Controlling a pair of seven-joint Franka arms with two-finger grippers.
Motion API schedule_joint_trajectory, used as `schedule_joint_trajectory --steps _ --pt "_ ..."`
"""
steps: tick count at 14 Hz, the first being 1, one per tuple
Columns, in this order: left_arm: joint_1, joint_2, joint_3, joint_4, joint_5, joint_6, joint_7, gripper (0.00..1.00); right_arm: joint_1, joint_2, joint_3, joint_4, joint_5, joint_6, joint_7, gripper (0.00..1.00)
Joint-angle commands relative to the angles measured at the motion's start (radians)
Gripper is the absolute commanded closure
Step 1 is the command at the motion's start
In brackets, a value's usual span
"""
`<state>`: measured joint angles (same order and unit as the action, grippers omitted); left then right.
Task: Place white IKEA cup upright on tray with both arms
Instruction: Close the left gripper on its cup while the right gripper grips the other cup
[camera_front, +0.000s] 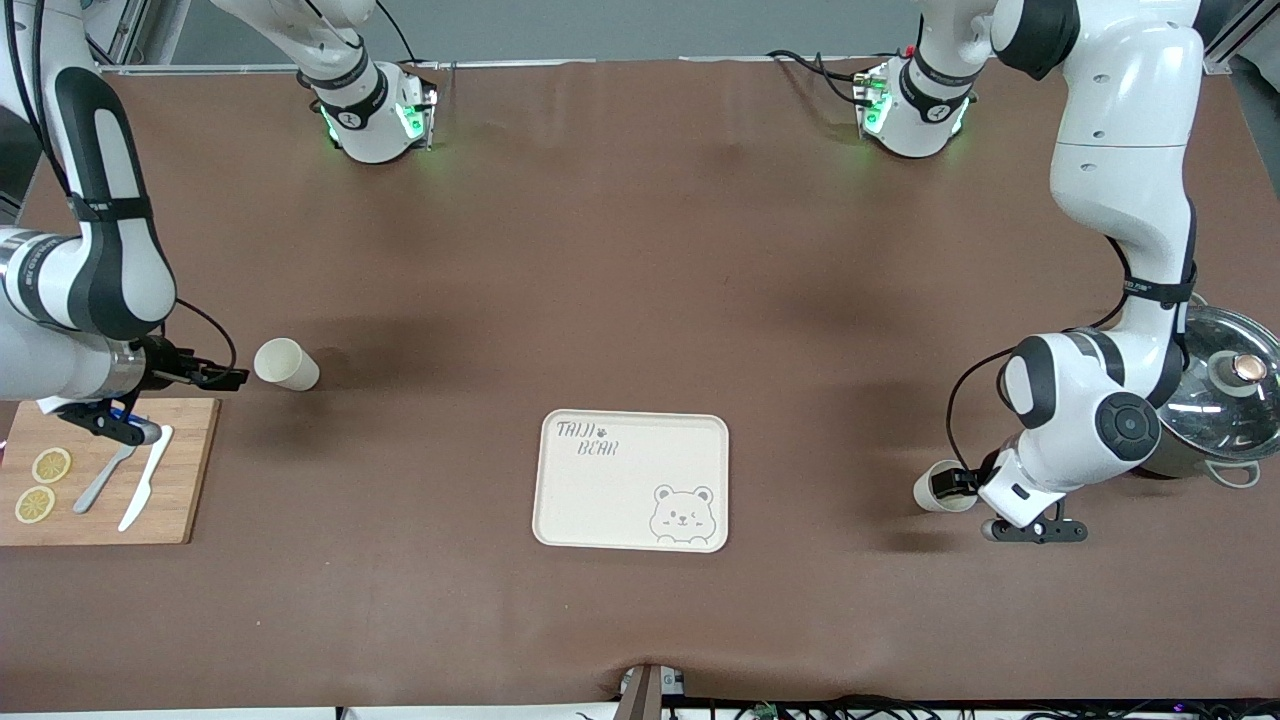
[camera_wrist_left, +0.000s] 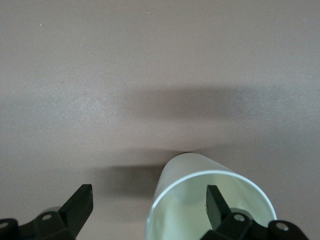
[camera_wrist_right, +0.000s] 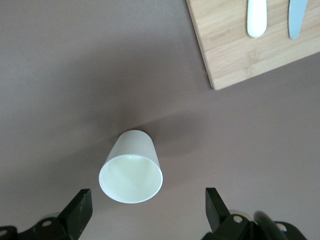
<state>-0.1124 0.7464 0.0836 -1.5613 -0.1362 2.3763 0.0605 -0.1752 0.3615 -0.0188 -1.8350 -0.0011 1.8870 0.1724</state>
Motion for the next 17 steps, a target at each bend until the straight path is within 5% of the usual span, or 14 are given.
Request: schedule_joint_trajectory --steps 1,6,17 --pt "-0.006 -0.028 -0.001 -0.029 0.0 0.004 -0.022 0.0 -0.021 -0.068 0.017 -0.125 0.003 0.099 0.004 0.0" --pt "-0.006 -0.024 -0.001 -0.028 0.0 0.004 -0.027 0.18 -0.023 -0.081 0.017 -0.17 0.001 0.149 -0.001 0.0" --pt "-0.006 -0.032 0.001 -0.023 0.0 0.004 -0.045 0.88 -0.029 -0.081 0.017 -0.193 0.003 0.182 -0.019 0.0"
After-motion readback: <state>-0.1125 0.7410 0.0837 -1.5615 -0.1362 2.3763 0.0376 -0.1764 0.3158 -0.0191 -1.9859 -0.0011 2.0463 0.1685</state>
